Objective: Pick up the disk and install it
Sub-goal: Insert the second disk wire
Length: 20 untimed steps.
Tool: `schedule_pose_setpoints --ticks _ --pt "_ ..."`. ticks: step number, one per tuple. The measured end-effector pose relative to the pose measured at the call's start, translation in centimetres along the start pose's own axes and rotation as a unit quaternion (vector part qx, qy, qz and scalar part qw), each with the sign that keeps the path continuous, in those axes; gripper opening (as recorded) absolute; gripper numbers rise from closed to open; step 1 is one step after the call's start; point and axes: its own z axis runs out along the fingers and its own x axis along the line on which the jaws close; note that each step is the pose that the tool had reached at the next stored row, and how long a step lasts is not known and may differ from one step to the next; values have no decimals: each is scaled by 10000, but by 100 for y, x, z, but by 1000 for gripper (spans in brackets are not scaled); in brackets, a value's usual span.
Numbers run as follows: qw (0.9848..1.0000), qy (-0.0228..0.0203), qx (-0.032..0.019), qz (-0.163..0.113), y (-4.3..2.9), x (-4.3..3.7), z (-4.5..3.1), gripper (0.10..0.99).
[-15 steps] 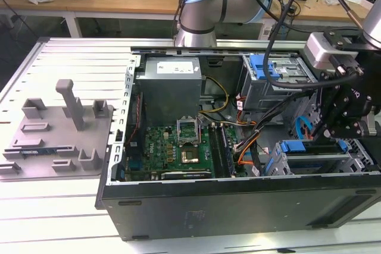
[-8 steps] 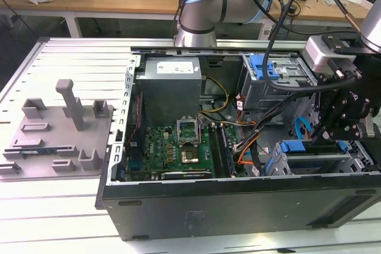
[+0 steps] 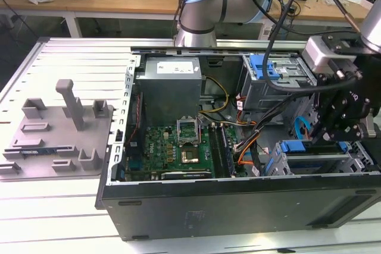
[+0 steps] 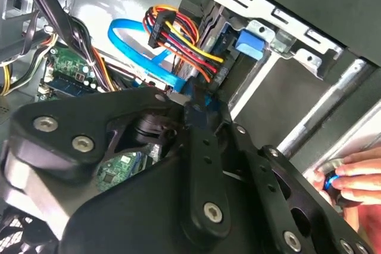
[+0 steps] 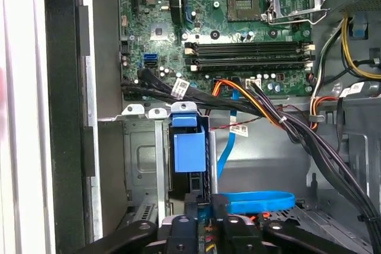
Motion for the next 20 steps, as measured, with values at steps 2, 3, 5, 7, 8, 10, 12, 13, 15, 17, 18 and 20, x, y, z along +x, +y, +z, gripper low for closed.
schedule_pose_setpoints --ticks 2,3,5,7,8,10,12,13,15,17,18,20 --pt "10000 -1 0 0 1 0 -55 235" --pt "10000 0 0 0 1 0 -87 235" --pt "10000 0 0 0 3 -1 -200 235" --pt "10000 -1 0 0 5 -2 -283 235" --pt "10000 -1 0 0 5 -2 -287 235" --pt "10000 7 0 0 5 -5 -289 235" --pt "10000 8 0 -2 5 -5 -289 224" --pt "10000 8 0 -3 5 -5 -289 106" --pt "10000 8 0 -6 5 -5 -289 106" --pt "10000 8 0 -8 5 -5 -289 106" --pt "10000 8 0 -10 5 -5 -289 106" --pt "10000 8 0 -12 5 -5 -289 106"
